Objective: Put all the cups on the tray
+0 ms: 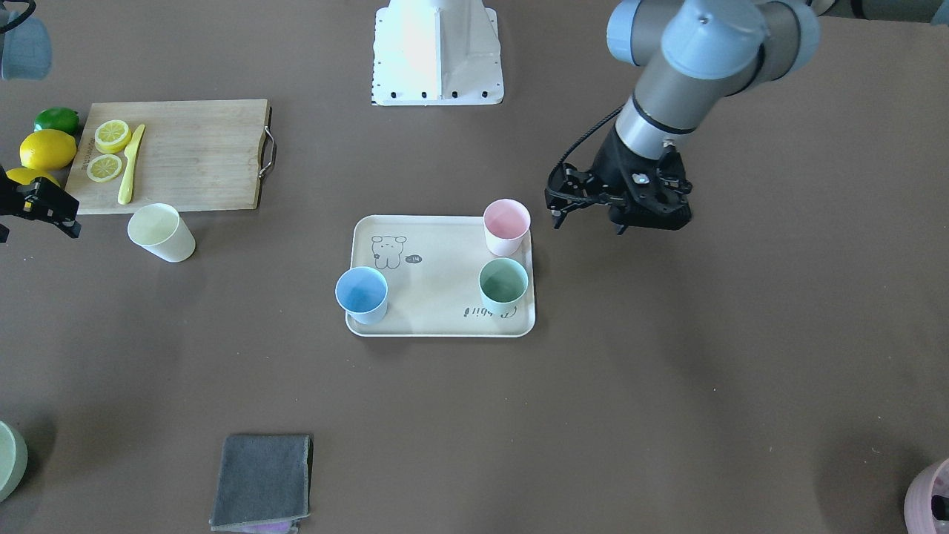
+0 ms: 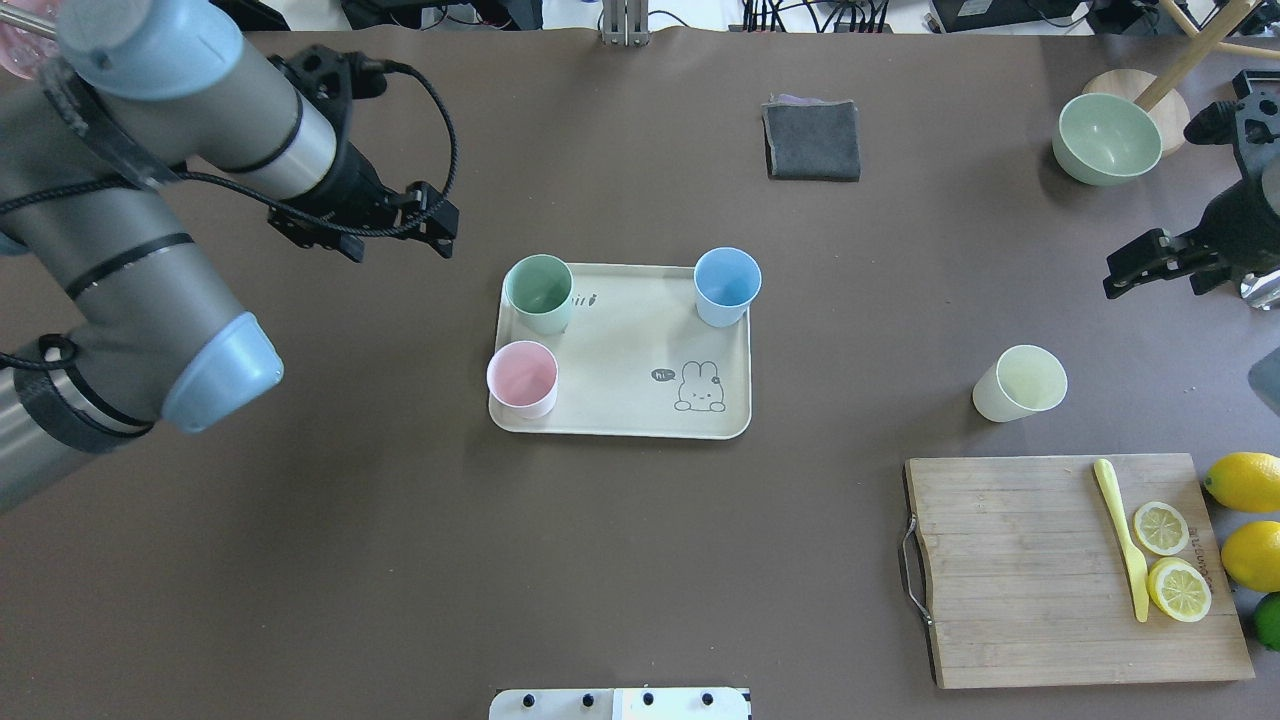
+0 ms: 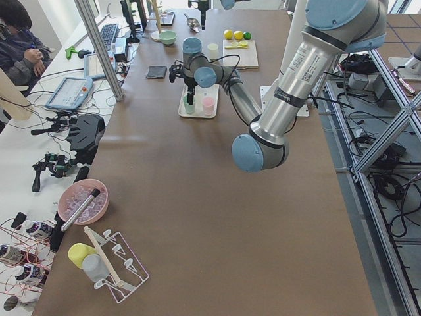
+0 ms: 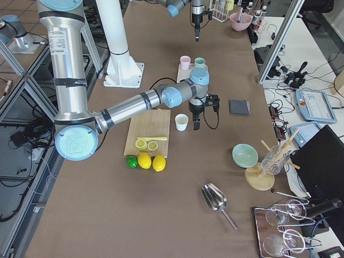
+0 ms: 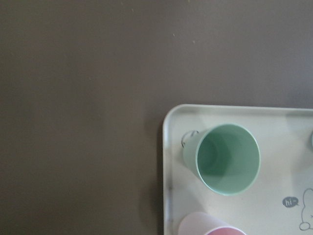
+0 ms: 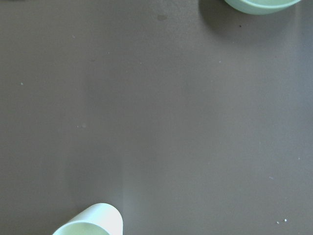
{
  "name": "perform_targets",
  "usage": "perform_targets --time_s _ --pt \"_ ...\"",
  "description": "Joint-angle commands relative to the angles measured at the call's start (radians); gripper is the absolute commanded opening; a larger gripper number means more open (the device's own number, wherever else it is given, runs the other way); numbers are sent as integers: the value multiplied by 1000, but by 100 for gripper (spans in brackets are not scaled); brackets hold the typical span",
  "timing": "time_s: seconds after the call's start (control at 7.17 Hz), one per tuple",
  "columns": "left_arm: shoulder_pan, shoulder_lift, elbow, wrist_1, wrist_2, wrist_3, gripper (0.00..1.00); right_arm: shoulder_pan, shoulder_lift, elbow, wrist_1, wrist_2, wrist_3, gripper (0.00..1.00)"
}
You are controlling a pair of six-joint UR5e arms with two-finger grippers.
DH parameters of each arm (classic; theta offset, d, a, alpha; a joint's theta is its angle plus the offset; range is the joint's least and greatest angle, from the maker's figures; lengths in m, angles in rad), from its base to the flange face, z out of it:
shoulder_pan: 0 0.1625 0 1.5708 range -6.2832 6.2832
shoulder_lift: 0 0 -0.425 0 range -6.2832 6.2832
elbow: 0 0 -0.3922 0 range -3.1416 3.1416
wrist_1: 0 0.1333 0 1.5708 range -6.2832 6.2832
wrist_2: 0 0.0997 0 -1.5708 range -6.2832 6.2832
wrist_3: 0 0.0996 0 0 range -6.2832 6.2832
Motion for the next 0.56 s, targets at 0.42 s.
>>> perform_targets --time_s 0.42 --pt "-81 27 -9 51 -21 122 98 -242 -100 -7 226 -173 273 87"
